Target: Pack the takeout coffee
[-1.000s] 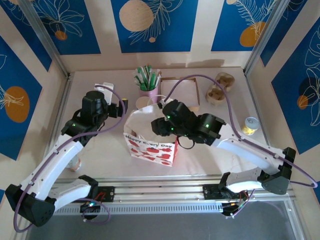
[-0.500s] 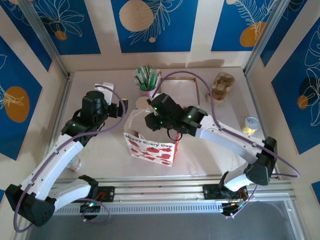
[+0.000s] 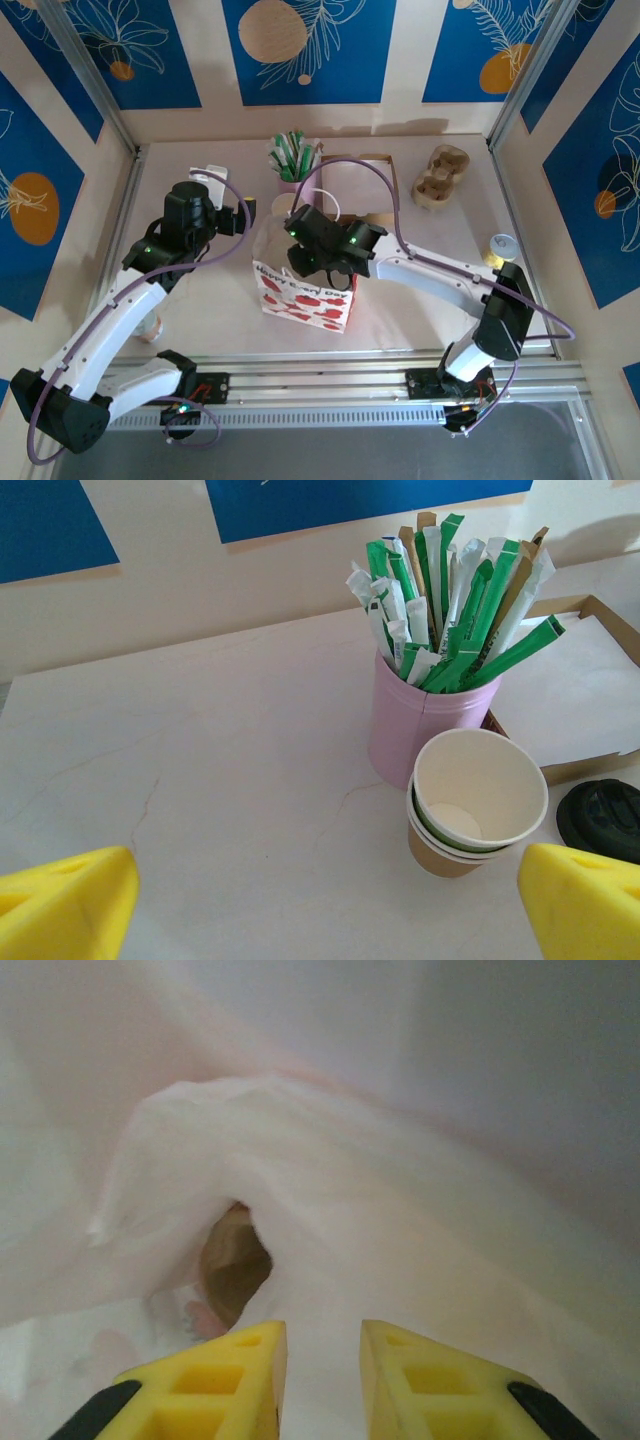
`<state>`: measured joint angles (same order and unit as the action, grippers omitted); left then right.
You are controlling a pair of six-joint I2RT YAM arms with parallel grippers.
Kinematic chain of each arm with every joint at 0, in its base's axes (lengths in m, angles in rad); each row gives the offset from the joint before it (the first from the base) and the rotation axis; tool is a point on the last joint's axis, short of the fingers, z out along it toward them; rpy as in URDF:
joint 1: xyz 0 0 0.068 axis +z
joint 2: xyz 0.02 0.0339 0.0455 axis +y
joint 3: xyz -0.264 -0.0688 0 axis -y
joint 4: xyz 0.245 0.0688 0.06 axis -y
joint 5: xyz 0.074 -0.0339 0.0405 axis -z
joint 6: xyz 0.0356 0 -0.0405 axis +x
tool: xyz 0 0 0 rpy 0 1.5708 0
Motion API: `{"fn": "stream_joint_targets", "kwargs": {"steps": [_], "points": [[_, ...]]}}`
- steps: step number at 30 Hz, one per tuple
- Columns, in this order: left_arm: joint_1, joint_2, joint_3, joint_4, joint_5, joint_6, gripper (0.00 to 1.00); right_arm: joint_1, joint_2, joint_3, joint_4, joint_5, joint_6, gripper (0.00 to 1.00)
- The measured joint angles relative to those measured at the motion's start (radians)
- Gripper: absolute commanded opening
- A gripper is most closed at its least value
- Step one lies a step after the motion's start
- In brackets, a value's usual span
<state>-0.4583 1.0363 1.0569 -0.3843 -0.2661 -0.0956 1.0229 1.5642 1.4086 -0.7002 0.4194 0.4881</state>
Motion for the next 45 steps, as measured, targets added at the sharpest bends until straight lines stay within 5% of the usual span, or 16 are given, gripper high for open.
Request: {"fn": "stream_joint_targets", "kwargs": {"steps": [8, 14, 17, 24, 30, 37, 45], "points": [[0.0, 0.0, 0.0, 0.0, -0.001, 0.0, 0.98, -0.012, -0.164, 0.206, -0.064, -0.029, -0.053, 0.48], [0.0, -0.003, -0.004, 0.002, -0.05, -0.005, 1.0, -0.072, -0.266, 0.254, -0.097, -0.031, -0.112, 0.75], [0.001, -0.003, -0.004, 0.002, -0.106, -0.029, 1.0, -0.223, -0.353, 0.202, -0.071, -0.056, -0.128, 0.99], [0.085, -0.003, 0.017, -0.02, -0.179, -0.1, 1.0, -0.644, -0.657, -0.206, 0.137, -0.061, -0.152, 0.99], [0.262, -0.002, -0.016, 0.005, -0.165, -0.164, 1.0, -0.903, -0.639, -0.557, 0.371, -0.098, -0.154, 0.99], [0.275, 0.06, -0.192, 0.124, -0.163, -0.111, 1.0, -0.967, -0.448, -0.82, 0.716, -0.019, -0.181, 0.99], [0.338, 0.158, -0.382, 0.366, -0.134, -0.064, 1.0, -0.975, -0.201, -0.901, 1.075, -0.014, -0.265, 0.99]]}}
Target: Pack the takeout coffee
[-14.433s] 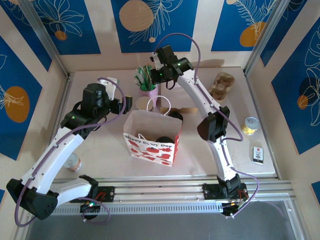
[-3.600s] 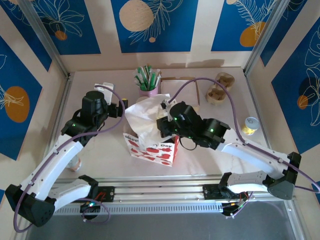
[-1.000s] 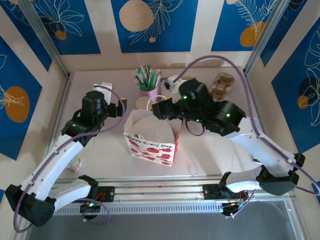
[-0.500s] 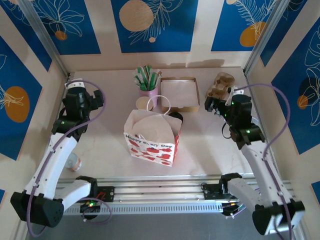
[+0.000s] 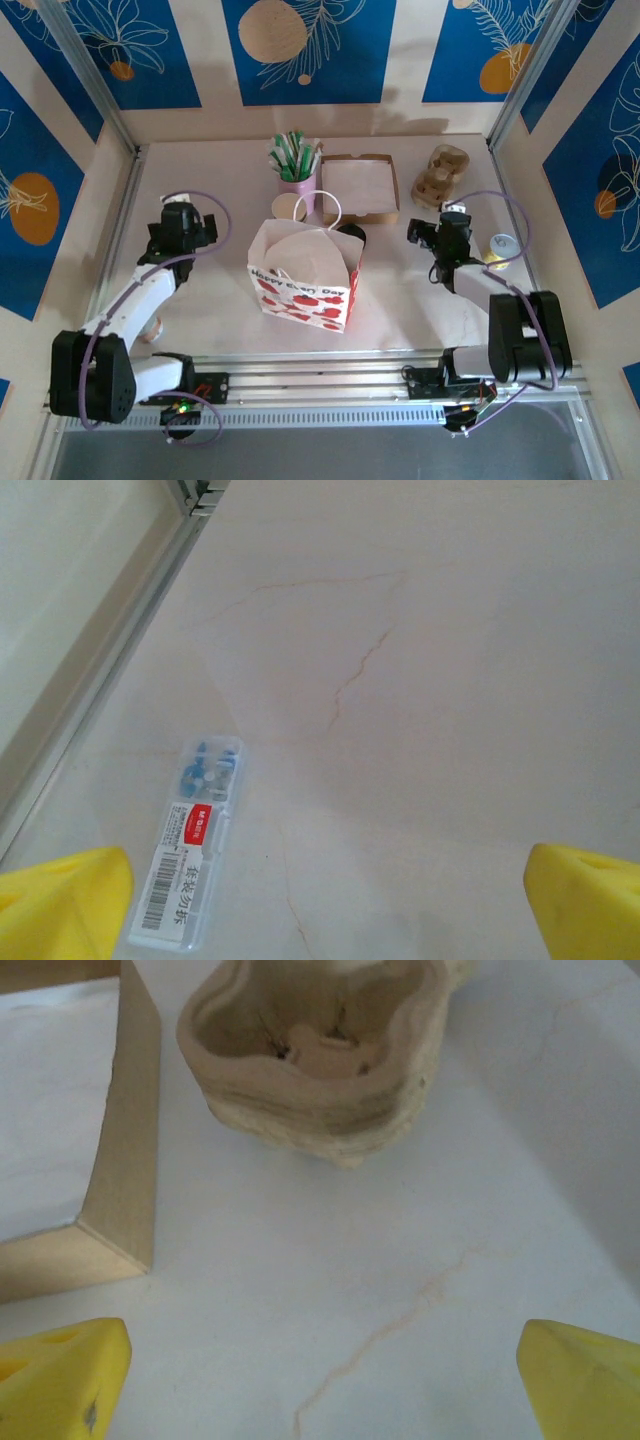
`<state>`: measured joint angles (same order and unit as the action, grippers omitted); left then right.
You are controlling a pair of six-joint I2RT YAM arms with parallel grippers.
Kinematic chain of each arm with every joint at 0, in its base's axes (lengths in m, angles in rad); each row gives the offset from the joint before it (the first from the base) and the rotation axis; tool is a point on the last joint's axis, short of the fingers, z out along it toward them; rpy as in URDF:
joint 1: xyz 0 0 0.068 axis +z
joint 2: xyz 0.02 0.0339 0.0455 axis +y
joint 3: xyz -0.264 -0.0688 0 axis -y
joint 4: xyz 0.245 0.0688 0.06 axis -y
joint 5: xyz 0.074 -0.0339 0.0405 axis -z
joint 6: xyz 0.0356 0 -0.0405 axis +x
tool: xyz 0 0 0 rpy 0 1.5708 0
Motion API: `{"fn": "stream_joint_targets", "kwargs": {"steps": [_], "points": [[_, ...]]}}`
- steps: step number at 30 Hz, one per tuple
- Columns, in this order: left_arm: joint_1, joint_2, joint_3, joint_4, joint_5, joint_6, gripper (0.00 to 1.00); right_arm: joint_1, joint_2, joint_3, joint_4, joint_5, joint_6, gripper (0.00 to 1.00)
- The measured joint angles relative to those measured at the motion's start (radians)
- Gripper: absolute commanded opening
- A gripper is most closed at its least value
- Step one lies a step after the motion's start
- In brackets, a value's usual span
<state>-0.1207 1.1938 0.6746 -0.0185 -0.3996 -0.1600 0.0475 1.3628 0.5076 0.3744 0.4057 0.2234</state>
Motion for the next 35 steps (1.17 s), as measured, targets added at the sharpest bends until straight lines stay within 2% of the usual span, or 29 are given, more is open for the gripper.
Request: {"fn": "stream_joint_targets", "kwargs": {"steps": [3, 6, 9, 12, 15, 23, 35], "points": [[0.015, 0.049, -0.058, 0.137, 0.021, 0.033, 1.0, -0.002, 0.073, -0.017, 0.142, -0.01, -0.017, 0.99], [0.022, 0.123, -0.106, 0.29, 0.041, 0.08, 1.0, 0.009, 0.13, -0.028, 0.195, -0.011, -0.04, 0.99], [0.039, 0.208, -0.137, 0.411, 0.077, 0.094, 1.0, 0.011, 0.141, -0.032, 0.22, -0.037, -0.051, 0.99], [0.046, 0.301, -0.193, 0.595, 0.12, 0.121, 1.0, -0.003, 0.147, -0.072, 0.345, -0.087, -0.067, 0.99], [0.037, 0.359, -0.282, 0.745, 0.153, 0.145, 1.0, 0.0, 0.161, -0.11, 0.388, -0.089, -0.074, 0.99], [0.024, 0.38, -0.31, 0.921, 0.156, 0.171, 1.0, -0.002, 0.166, -0.112, 0.428, -0.096, -0.074, 0.99], [0.024, 0.38, -0.31, 0.962, 0.157, 0.171, 1.0, -0.003, 0.166, -0.112, 0.434, -0.096, -0.074, 0.99]]}}
